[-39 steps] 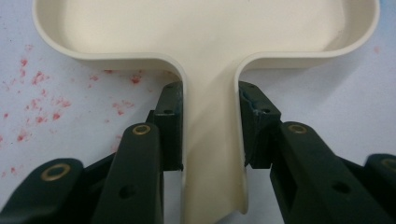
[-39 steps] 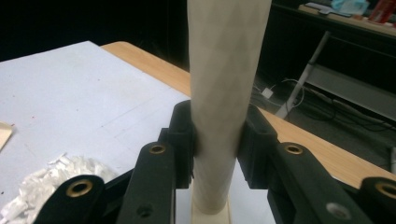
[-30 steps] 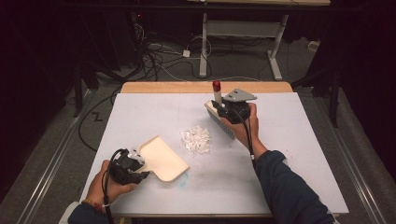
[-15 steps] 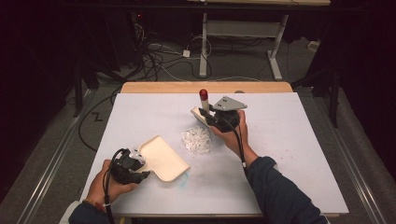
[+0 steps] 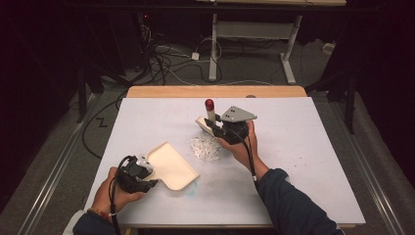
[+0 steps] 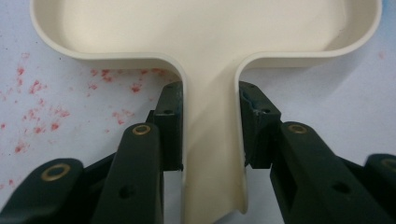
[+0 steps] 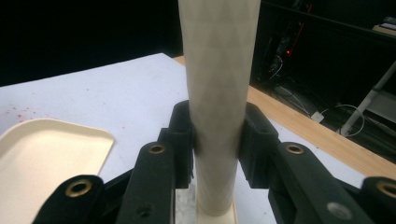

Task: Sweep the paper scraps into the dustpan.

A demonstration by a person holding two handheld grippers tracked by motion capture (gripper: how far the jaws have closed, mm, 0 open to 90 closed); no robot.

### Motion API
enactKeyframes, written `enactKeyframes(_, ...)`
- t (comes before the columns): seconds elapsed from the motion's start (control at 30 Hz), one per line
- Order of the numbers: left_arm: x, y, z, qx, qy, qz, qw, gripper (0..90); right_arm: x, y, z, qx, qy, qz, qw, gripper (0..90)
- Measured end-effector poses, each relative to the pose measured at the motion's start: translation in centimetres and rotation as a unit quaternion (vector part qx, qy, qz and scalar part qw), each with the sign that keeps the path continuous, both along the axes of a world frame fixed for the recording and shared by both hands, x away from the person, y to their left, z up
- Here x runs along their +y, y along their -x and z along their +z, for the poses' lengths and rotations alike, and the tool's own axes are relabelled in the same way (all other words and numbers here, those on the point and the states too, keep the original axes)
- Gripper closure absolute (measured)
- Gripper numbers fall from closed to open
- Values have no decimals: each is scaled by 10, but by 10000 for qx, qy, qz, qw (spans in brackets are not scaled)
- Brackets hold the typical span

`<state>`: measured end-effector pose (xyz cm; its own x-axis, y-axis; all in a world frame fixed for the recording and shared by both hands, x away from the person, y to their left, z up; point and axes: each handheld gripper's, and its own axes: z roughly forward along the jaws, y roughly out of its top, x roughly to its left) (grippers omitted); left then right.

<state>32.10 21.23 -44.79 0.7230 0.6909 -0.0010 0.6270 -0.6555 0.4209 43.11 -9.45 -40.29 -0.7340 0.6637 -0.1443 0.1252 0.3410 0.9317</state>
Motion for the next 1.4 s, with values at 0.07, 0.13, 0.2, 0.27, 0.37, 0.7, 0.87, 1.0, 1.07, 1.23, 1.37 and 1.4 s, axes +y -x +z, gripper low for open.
enactKeyframes(0.07, -1, -1, 0, 26, -10, -4, 10000, 635, 2, 2, -1, -6, -35, 18, 10000, 701)
enactKeyframes(0.13, -2, -2, 1, 47, -26, -29, 10000, 635, 3, 3, -1, -10, -38, 44, 10000, 700)
enactKeyframes(0.2, -3, -5, 3, 64, -55, -72, 9999, 635, 5, 5, -1, -38, -28, 77, 10000, 701)
enactKeyframes(0.27, -4, -7, 4, 80, -69, -95, 9999, 635, 6, 7, -1, -24, -82, 97, 9999, 701)
enactKeyframes(0.37, -7, -10, 6, 109, -117, -128, 9998, 635, 10, 10, -3, -32, -136, 134, 9998, 699)
enactKeyframes(0.7, -11, -14, 4, 150, -150, -153, 9997, 635, 19, 19, -7, -36, -266, 278, 9993, 695)
enactKeyframes(0.87, -13, -14, 2, 163, -177, -148, 9996, 635, 24, 25, -7, -47, -312, 369, 9988, 697)
enactKeyframes(1.0, -14, -14, 2, 163, -183, -146, 9996, 635, 32, 32, -7, -60, -307, 492, 9983, 697)
enactKeyframes(1.07, -15, -13, 2, 165, -180, -161, 9996, 635, 36, 34, -7, -58, -307, 579, 9978, 698)
enactKeyframes(1.23, -17, -13, 1, 146, -175, -181, 9996, 635, 44, 39, -5, -12, -380, 836, 9958, 704)
enactKeyframes(1.37, -18, -13, 1, 149, -188, -184, 9995, 635, 54, 44, -2, 13, -371, 1010, 9942, 706)
enactKeyframes(1.4, -18, -12, 1, 150, -193, -193, 9995, 634, 57, 46, -2, 8, -370, 1051, 9938, 706)
